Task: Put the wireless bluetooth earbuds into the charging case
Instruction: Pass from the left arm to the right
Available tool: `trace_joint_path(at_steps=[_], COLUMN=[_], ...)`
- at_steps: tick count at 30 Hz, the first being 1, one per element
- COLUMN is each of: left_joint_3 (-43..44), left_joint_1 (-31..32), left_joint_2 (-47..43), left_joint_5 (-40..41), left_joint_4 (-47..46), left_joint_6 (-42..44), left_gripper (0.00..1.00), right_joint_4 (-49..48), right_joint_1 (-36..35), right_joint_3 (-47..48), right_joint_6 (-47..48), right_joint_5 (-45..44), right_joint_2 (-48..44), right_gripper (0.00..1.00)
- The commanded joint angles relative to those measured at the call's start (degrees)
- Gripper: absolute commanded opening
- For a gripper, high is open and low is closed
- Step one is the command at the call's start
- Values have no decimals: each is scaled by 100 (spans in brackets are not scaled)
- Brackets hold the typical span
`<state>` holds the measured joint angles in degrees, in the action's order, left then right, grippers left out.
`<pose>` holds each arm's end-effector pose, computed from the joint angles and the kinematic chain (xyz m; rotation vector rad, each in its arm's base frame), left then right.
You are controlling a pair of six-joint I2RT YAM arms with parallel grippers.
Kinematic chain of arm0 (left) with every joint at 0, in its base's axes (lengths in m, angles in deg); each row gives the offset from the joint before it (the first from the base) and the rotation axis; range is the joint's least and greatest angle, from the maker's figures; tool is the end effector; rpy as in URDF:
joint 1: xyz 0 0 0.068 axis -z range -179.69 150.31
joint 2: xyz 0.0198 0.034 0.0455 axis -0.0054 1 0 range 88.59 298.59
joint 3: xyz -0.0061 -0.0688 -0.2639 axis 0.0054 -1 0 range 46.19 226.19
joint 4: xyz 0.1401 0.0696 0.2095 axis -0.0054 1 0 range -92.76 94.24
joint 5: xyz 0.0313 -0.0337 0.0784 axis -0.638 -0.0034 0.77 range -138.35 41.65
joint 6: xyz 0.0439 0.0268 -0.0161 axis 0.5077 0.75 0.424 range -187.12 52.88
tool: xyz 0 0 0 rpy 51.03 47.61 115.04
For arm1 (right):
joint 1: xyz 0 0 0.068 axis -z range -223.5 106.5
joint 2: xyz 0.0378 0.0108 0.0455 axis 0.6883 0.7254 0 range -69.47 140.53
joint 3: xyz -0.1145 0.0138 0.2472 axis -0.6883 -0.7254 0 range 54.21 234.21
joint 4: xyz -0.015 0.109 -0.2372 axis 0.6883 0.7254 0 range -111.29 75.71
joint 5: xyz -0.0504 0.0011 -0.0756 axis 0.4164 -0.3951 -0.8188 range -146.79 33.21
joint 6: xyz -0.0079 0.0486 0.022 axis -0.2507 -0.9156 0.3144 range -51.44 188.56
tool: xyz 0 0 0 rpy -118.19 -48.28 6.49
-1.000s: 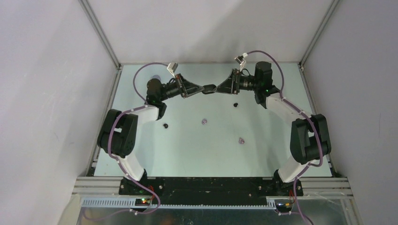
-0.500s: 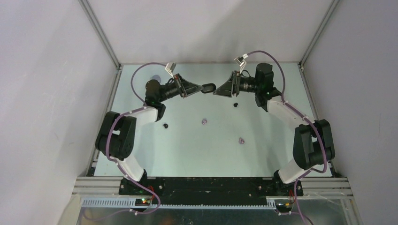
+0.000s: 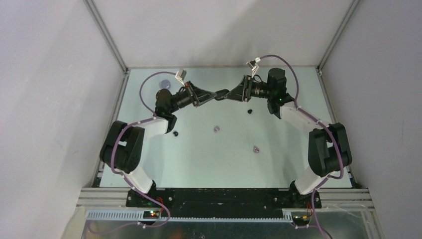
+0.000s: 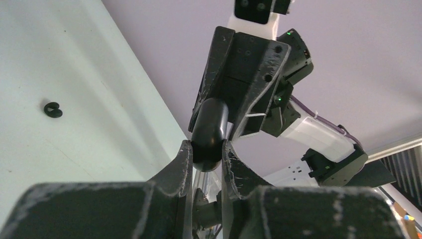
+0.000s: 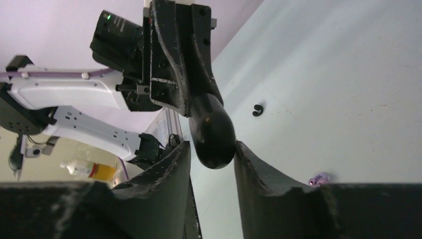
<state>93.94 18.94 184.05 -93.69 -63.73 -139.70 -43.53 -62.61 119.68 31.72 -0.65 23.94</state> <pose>0.3242 -0.1359 0.2581 0.0248 1.6891 -1.7854 0.3433 0.1502 0.3059 -0.5448 1.7922 1.5109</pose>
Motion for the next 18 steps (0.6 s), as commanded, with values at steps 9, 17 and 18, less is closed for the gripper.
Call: trace_joint_path(at_steps=[9,17,18], left_joint_3=[-29,61,93], left_joint_1=[83,80,79], left_joint_2=[-282,-207,-205], left_joint_5=[156,-35,-62], left_joint_4=[-206,-166,-142], left_joint_6=[-57,19,47], left_gripper=[5,32,34], right_joint_4=[-781,-1000,-854], right_joint_1=[11,209,240], right_joint_3=[19,27,22], right_joint_6=[-368,-561,-504], right_joint_5=[314,539,550], right_joint_2=[-131,-300,-355], right_gripper=[22,11,11])
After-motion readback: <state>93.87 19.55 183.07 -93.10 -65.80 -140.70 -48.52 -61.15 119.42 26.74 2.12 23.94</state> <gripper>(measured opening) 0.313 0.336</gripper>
